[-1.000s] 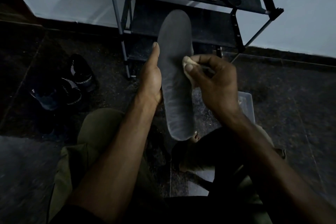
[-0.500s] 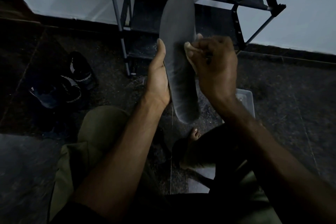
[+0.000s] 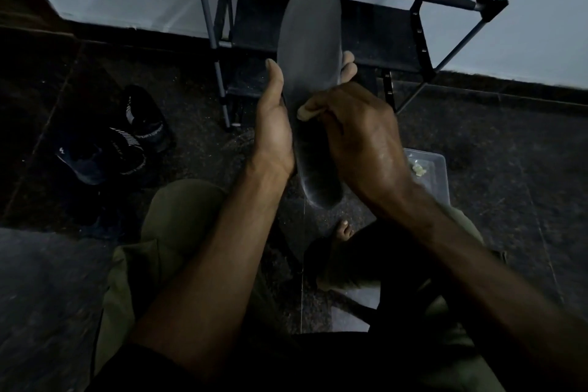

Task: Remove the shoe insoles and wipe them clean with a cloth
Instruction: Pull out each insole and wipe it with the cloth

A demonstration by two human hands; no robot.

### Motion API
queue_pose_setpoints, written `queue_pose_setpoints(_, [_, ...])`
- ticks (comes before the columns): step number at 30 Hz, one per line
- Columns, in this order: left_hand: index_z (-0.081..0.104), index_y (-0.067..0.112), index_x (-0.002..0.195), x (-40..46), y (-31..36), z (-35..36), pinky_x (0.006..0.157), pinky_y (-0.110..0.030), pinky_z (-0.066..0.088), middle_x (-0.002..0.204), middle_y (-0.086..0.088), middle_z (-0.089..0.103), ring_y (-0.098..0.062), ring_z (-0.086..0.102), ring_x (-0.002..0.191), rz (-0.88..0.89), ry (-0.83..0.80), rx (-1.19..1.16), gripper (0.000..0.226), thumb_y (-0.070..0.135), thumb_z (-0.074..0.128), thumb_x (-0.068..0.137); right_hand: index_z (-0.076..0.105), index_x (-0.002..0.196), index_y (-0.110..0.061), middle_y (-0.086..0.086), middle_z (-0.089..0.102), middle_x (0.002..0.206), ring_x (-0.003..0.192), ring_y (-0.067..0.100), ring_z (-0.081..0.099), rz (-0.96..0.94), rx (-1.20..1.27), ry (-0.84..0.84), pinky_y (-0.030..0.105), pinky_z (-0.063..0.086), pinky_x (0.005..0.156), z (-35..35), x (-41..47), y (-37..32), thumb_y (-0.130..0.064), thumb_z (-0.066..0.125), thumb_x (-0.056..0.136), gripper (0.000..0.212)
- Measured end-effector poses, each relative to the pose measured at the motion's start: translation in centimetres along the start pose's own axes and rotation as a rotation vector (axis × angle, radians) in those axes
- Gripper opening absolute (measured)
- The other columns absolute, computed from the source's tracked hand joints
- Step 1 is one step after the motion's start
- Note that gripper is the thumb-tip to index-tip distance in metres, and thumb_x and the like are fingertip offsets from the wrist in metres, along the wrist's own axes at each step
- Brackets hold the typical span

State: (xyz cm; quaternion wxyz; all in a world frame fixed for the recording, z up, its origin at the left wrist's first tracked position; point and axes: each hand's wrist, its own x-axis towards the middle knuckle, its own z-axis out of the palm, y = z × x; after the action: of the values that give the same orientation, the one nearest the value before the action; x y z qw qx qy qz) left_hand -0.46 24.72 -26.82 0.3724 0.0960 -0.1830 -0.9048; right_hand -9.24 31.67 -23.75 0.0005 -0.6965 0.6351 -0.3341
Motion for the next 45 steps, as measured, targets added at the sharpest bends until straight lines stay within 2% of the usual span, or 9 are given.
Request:
queue_pose_setpoints(6, [0.057, 0.01, 0.121, 0.0, -0.1, 0.1, 0.098, -0.041, 0.048, 0.114, -0.013, 0.066, -0.027, 0.061, 0.11, 0.05, 0.168, 0.159, 0.056, 0.048, 0.02, 0.104, 0.067, 0.095, -0.005, 0.014, 0.065, 0.098, 0.085, 0.024, 0.062, 0.033, -0.124, 0.059, 0.041, 0.054, 0.069, -1.0, 3.7, 2.6, -0.006, 0.046, 0.09, 0.022])
queue_pose_setpoints(12, [0.04, -0.007, 0.138, -0.3, 0.3, -0.1, 0.115, -0.038, 0.033, 0.145, -0.025, 0.042, -0.031, 0.043, 0.136, 0.007, 0.038, 0.099, 0.078, 0.056, 0.012, 0.102, 0.069, 0.097, -0.006, 0.011, 0.068, 0.098, 0.087, 0.023, 0.065, 0.003, 0.005, -0.03, 0.04, 0.056, 0.071, 0.7, -0.4, -1.0, -0.004, 0.05, 0.089, 0.02])
queue_pose_setpoints(19, [0.046, 0.003, 0.136, 0.1, -0.2, 0.1, 0.107, -0.041, 0.042, 0.127, -0.02, 0.059, -0.03, 0.057, 0.118, 0.024, 0.071, 0.026, 0.062, 0.05, 0.023, 0.103, 0.069, 0.092, -0.008, 0.006, 0.069, 0.095, 0.084, 0.013, 0.064, 0.084, 0.005, 0.116, 0.033, 0.054, 0.075, -0.1, 2.9, 1.2, 0.002, 0.058, 0.088, 0.016])
queue_pose_setpoints(23, [0.031, -0.005, 0.145, -0.1, 0.2, 0.0, 0.12, -0.042, 0.023, 0.152, -0.026, 0.032, -0.033, 0.032, 0.142, -0.027, -0.016, 0.016, 0.076, 0.056, 0.017, 0.102, 0.07, 0.092, -0.007, 0.005, 0.071, 0.092, 0.084, 0.014, 0.066, 0.044, 0.06, 0.058, 0.031, 0.056, 0.076, 0.5, 1.2, -0.6, 0.006, 0.058, 0.086, 0.018])
queue_pose_setpoints(28, [0.041, -0.007, 0.137, -0.5, 0.2, -0.1, 0.121, -0.04, 0.021, 0.148, -0.024, 0.037, -0.032, 0.036, 0.14, -0.039, -0.031, 0.046, 0.075, 0.054, 0.013, 0.103, 0.07, 0.095, -0.007, 0.004, 0.07, 0.093, 0.087, 0.015, 0.066, -0.017, 0.103, -0.007, 0.03, 0.054, 0.077, 0.3, -0.9, -1.6, 0.003, 0.061, 0.085, 0.017])
queue_pose_setpoints(32, [0.036, -0.008, 0.139, -0.3, 0.2, 0.1, 0.117, -0.042, 0.029, 0.147, -0.028, 0.038, -0.034, 0.041, 0.135, -0.042, -0.017, 0.008, 0.072, 0.051, 0.016, 0.103, 0.071, 0.093, -0.007, 0.004, 0.072, 0.092, 0.087, 0.014, 0.067, -0.001, 0.096, 0.038, 0.031, 0.055, 0.077, 0.2, 1.8, -0.7, 0.0, 0.06, 0.087, 0.014])
queue_pose_setpoints(36, [0.055, -0.002, 0.127, -0.3, 0.4, 0.1, 0.098, -0.038, 0.048, 0.115, -0.02, 0.065, -0.028, 0.065, 0.106, -0.01, 0.111, 0.044, 0.058, 0.043, 0.024, 0.104, 0.071, 0.094, -0.008, 0.0, 0.072, 0.092, 0.086, 0.005, 0.066, 0.06, 0.113, 0.103, 0.025, 0.055, 0.079, 0.6, 3.3, -0.4, -0.001, 0.063, 0.088, 0.012])
queue_pose_setpoints(41, [0.024, -0.008, 0.147, -0.4, 0.5, -0.3, 0.12, -0.042, 0.021, 0.155, -0.027, 0.021, -0.034, 0.026, 0.144, -0.082, -0.049, -0.051, 0.075, 0.051, 0.019, 0.103, 0.072, 0.095, -0.01, -0.002, 0.072, 0.093, 0.087, 0.009, 0.068, 0.018, 0.147, 0.013, 0.029, 0.055, 0.078, 0.4, -0.1, -1.3, 0.0, 0.063, 0.087, 0.016])
queue_pose_setpoints(45, [0.026, -0.01, 0.146, -0.5, 0.2, 0.2, 0.119, -0.042, 0.023, 0.153, -0.029, 0.025, -0.036, 0.033, 0.139, -0.062, -0.03, -0.02, 0.073, 0.049, 0.018, 0.103, 0.071, 0.096, -0.009, 0.0, 0.072, 0.094, 0.088, 0.01, 0.067, -0.007, 0.132, 0.006, 0.03, 0.055, 0.078, 0.0, 0.1, -0.8, 0.0, 0.065, 0.086, 0.015])
